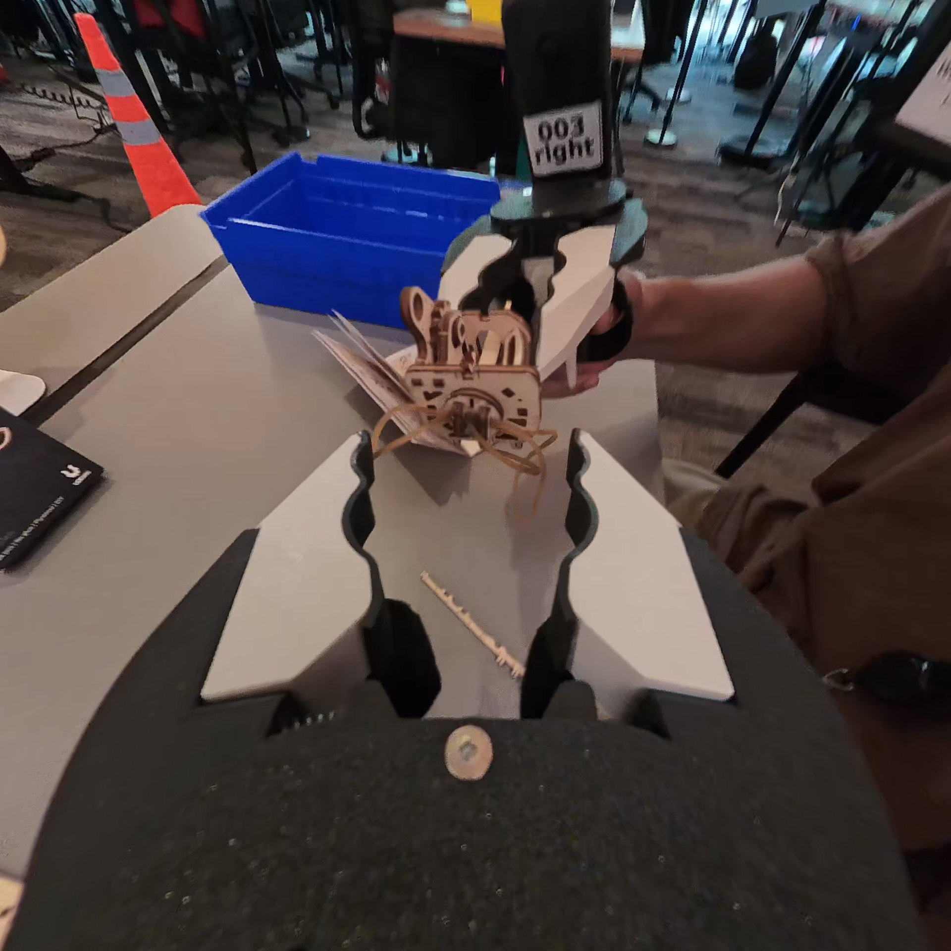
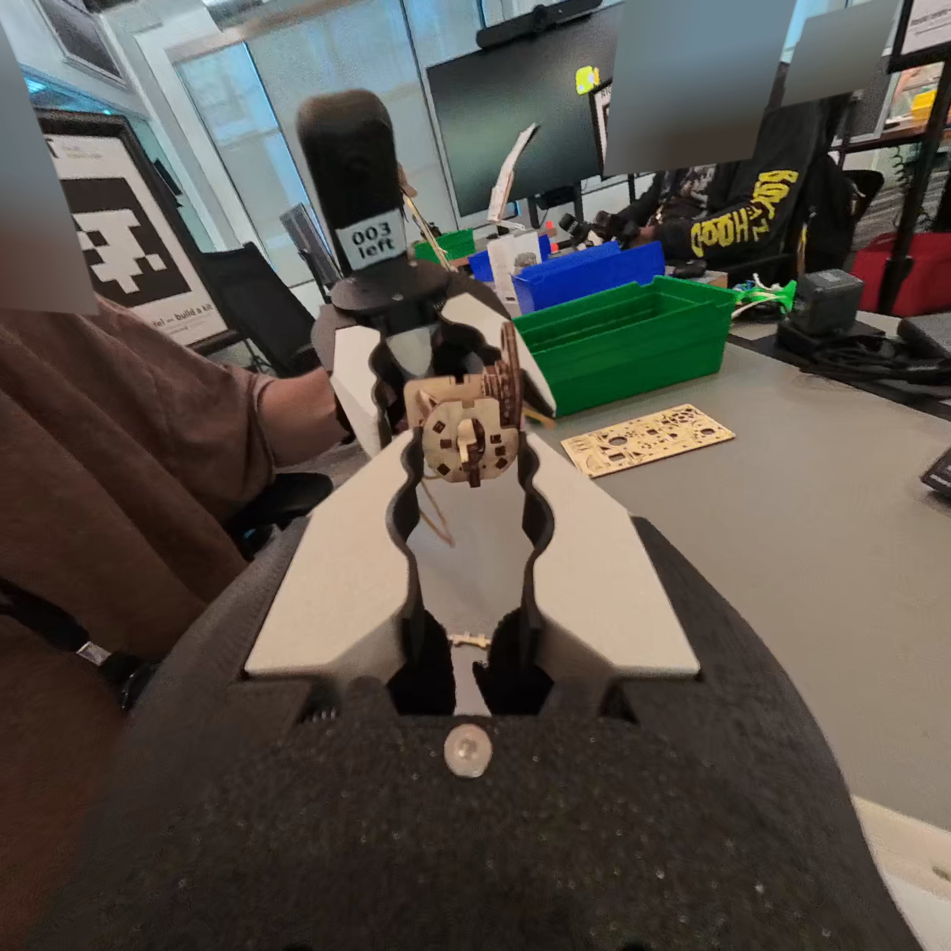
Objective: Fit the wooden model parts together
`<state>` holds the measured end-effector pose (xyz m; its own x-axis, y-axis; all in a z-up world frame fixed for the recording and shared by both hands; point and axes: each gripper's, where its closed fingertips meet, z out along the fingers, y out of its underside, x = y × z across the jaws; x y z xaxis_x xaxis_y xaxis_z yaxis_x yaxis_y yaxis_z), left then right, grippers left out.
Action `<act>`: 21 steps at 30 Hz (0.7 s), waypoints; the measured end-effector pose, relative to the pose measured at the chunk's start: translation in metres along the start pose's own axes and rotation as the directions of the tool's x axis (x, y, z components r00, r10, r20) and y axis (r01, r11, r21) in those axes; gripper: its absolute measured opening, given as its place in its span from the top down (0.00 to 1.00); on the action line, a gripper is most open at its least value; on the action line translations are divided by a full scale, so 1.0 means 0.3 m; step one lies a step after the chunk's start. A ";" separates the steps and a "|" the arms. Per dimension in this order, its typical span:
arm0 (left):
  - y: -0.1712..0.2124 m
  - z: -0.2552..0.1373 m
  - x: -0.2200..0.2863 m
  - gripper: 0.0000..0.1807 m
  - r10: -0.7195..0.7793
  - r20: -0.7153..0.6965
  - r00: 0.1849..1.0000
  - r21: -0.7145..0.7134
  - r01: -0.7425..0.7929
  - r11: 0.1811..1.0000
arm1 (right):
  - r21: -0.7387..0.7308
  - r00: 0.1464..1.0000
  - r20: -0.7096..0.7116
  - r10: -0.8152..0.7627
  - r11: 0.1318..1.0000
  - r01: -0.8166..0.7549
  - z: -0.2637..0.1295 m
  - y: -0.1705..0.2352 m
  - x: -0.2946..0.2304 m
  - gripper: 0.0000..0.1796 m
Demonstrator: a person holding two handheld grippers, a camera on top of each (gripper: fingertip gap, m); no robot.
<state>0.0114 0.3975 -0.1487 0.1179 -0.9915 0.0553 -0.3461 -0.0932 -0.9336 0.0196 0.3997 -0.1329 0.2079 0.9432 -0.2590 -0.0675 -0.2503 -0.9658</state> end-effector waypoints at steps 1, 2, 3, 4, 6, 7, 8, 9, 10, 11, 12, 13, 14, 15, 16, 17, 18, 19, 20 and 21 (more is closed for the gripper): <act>-0.011 -0.004 0.003 0.59 -0.030 -0.011 0.999 0.031 0.031 0.999 | 0.008 1.000 0.009 0.000 1.000 0.000 0.007 -0.003 -0.005 0.80; -0.018 -0.008 0.009 0.59 -0.056 -0.024 0.998 0.053 0.057 0.997 | 0.009 1.000 0.024 0.004 1.000 -0.004 0.016 -0.001 -0.015 0.80; -0.026 -0.013 0.012 0.61 -0.070 -0.025 0.997 0.077 0.072 0.994 | 0.010 0.999 0.041 0.010 1.000 -0.011 0.024 0.003 -0.027 0.80; -0.030 -0.019 0.021 0.63 -0.074 -0.032 0.997 0.093 0.077 0.993 | 0.013 0.999 0.052 0.012 1.000 -0.013 0.033 0.008 -0.040 0.80; -0.036 -0.033 0.043 0.68 -0.072 -0.040 0.997 0.125 0.076 0.989 | 0.010 0.998 0.062 -0.006 1.000 0.006 0.049 0.023 -0.066 0.80; -0.033 -0.040 0.058 0.71 -0.063 -0.049 0.997 0.131 0.069 0.989 | -0.002 0.998 0.056 -0.016 1.000 0.016 0.057 0.036 -0.073 0.80; -0.022 -0.043 0.067 0.73 -0.057 -0.046 0.997 0.122 0.062 0.991 | -0.017 0.998 0.055 -0.022 1.000 0.023 0.063 0.049 -0.079 0.80; -0.011 -0.048 0.069 0.74 -0.054 -0.034 0.998 0.119 0.058 0.991 | -0.025 0.998 0.058 -0.026 0.999 0.028 0.068 0.058 -0.084 0.80; -0.001 -0.051 0.073 0.74 -0.055 -0.028 0.998 0.118 0.058 0.991 | -0.040 0.998 0.056 -0.026 0.999 0.028 0.072 0.069 -0.086 0.80; 0.010 -0.053 0.071 0.74 -0.048 -0.016 0.999 0.121 0.050 0.991 | -0.056 0.999 0.043 -0.020 0.998 0.022 0.076 0.079 -0.083 0.80; 0.019 -0.055 0.062 0.74 -0.042 0.000 0.999 0.131 0.042 0.990 | -0.072 1.000 0.020 -0.007 0.997 0.009 0.076 0.087 -0.072 0.80; 0.034 -0.057 0.042 0.74 -0.045 0.024 0.999 0.135 0.042 0.990 | -0.090 1.000 -0.012 -0.002 0.996 0.001 0.067 0.093 -0.055 0.79; 0.058 -0.058 0.002 0.74 -0.050 0.074 0.996 0.127 0.040 0.991 | -0.087 0.999 -0.033 -0.005 0.996 0.002 0.047 0.085 -0.044 0.74; 0.083 -0.064 -0.046 0.74 -0.050 0.131 0.990 0.124 0.034 0.992 | -0.066 0.997 -0.075 -0.002 0.998 -0.003 0.015 0.066 -0.023 0.75; 0.106 -0.074 -0.095 0.74 -0.059 0.184 0.981 0.134 0.034 0.990 | -0.050 0.988 -0.154 0.002 0.999 -0.010 -0.029 0.050 0.020 0.75; 0.128 -0.085 -0.145 0.74 -0.071 0.236 0.969 0.148 0.036 0.988 | -0.054 0.965 -0.263 0.006 0.998 -0.021 -0.086 0.048 0.083 0.76; 0.153 -0.094 -0.195 0.74 -0.089 0.284 0.955 0.158 0.045 0.986 | -0.081 0.920 -0.391 0.003 0.996 -0.038 -0.158 0.066 0.161 0.77; 0.181 -0.095 -0.233 0.74 -0.105 0.311 0.945 0.154 0.058 0.986 | -0.136 0.848 -0.530 -0.017 0.988 -0.066 -0.246 0.107 0.248 0.77; 0.207 -0.091 -0.263 0.74 -0.120 0.326 0.938 0.149 0.074 0.986 | -0.201 0.755 -0.654 -0.045 0.973 -0.116 -0.343 0.165 0.332 0.77; 0.226 -0.083 -0.288 0.74 -0.141 0.335 0.932 0.153 0.094 0.984 | -0.256 0.686 -0.725 -0.068 0.950 -0.177 -0.422 0.227 0.391 0.77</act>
<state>-0.0454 0.4746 -0.2079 0.4704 -0.8801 0.0646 -0.1871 -0.1709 -0.9674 0.1630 0.4658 -0.2307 0.8543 0.5056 -0.1206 0.1490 -0.4605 -0.8751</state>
